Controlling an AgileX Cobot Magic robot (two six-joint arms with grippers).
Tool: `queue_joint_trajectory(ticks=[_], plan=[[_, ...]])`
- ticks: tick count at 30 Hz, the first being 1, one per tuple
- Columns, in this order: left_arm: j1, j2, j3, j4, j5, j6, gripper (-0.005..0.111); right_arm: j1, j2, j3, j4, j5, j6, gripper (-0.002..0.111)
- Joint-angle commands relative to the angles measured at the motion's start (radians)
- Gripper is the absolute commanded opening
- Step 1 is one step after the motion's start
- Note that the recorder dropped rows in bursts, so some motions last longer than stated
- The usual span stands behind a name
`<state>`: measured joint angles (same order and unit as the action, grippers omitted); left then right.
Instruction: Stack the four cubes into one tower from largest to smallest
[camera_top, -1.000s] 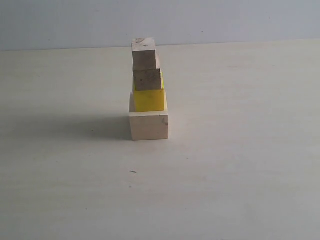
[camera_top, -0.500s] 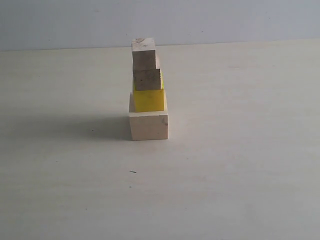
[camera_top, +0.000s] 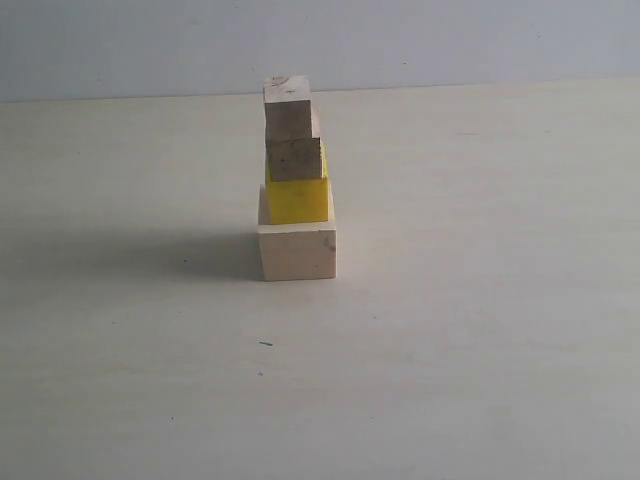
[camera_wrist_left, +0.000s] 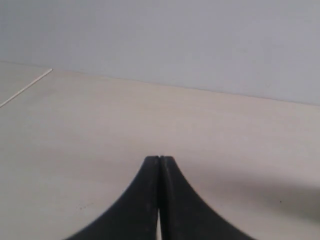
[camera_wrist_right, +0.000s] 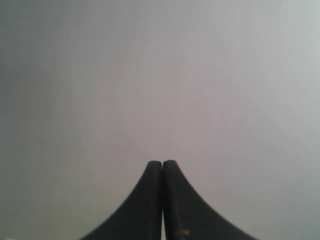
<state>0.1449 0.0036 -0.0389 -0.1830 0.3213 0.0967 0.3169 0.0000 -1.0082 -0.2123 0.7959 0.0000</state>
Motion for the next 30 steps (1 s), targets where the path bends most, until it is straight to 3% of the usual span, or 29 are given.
queue_joint_trajectory(ticks=[1,20,25,30], plan=[[-0.035,-0.004,0.039,0.017,-0.018,-0.005,0.000,-0.003,0.000,-0.004,-0.001,0.002,0.007,0.000],[-0.065,-0.004,0.039,0.071,0.035,-0.008,0.000,-0.003,0.000,-0.004,-0.001,0.002,0.007,0.000],[-0.065,-0.004,0.039,0.074,0.035,-0.106,0.000,-0.003,0.000,-0.004,-0.001,0.002,0.007,0.000],[-0.065,-0.004,0.039,0.074,0.039,-0.097,0.000,-0.003,0.000,-0.004,-0.001,0.002,0.007,0.000]])
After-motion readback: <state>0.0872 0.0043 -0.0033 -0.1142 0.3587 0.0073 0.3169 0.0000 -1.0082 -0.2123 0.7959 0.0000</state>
